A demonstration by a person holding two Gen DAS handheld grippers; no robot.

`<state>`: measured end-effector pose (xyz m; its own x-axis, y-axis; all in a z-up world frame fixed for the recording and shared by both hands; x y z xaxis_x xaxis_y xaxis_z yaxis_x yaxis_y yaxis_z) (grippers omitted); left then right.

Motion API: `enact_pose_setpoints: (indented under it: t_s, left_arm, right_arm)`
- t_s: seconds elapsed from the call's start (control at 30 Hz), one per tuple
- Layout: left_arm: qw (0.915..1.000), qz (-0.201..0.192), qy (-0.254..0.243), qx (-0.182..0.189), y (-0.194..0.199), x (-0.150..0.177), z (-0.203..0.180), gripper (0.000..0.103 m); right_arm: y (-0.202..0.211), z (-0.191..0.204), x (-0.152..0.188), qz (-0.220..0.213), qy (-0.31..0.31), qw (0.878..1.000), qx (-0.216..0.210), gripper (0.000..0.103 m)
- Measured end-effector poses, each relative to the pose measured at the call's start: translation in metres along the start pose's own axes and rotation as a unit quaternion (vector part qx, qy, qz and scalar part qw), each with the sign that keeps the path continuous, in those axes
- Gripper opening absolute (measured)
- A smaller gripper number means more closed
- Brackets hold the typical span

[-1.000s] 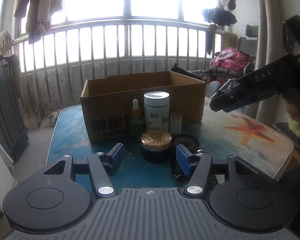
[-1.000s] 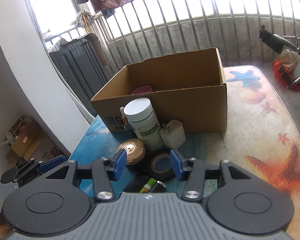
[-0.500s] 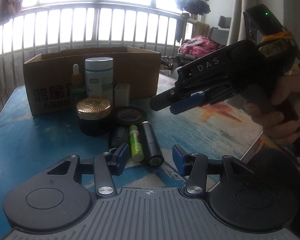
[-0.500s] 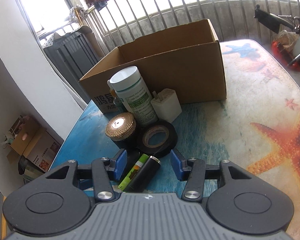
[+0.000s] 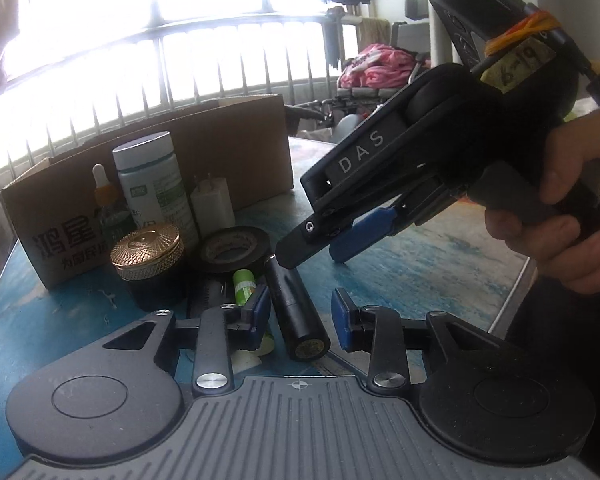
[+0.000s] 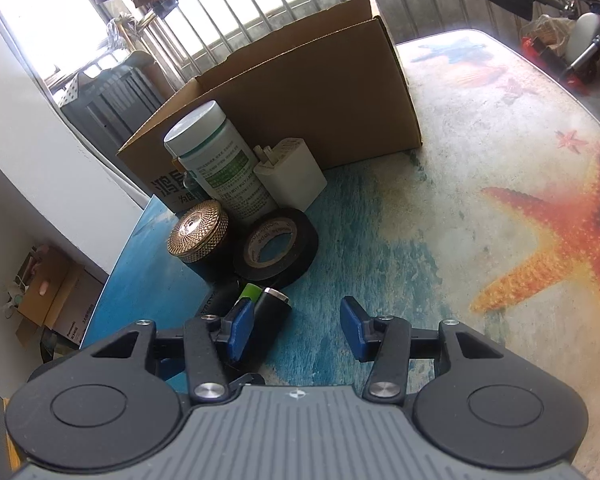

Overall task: Organize rigid objects
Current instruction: 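Move the right gripper back and grasp the black flashlight, then lower the black flashlight into the box beside the lid and release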

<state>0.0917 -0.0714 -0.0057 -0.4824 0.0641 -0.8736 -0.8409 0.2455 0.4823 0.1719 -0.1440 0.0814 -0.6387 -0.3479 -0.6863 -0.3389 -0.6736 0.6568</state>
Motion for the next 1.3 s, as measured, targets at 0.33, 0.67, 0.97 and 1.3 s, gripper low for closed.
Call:
enact_pose_setpoints:
  t_s: [0.33, 0.67, 0.97, 1.3]
  left_arm:
    - [0.995, 0.02, 0.095, 0.024, -0.012, 0.001, 0.014, 0.033]
    - [0.9973, 0.01, 0.065, 0.034, 0.0, 0.003, 0.004, 0.021]
    - [0.9966, -0.029, 0.059, 0.049, 0.02, -0.015, -0.005, 0.021]
    - [0.9972, -0.045, 0.029, 0.051, 0.042, -0.068, 0.01, 0.021]
  right_arm:
    - [0.003, -0.001, 0.002, 0.003, 0.0, 1.0, -0.001, 0.051]
    - [0.0, 0.003, 0.004, 0.017, -0.056, 0.996, -0.064, 0.064]
    - [0.004, -0.002, 0.008, 0.002, -0.143, 0.984, -0.109, 0.032]
    - [0.028, 0.026, -0.046, -0.019, -0.107, 0.985, -0.136, 0.028]
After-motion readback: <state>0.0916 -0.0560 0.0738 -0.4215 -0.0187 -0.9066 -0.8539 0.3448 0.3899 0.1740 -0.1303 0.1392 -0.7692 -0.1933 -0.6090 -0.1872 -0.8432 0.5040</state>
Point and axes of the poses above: each gripper's, at about its wrist camera, not at the fingertips, and y roughly against the way its jaws point, z to its left, x to its underside, the point moved 6 cm from there along -y, roughly the way its jaws point, and after that the axes turned 13 degrees about y, right-handed, at the moved point
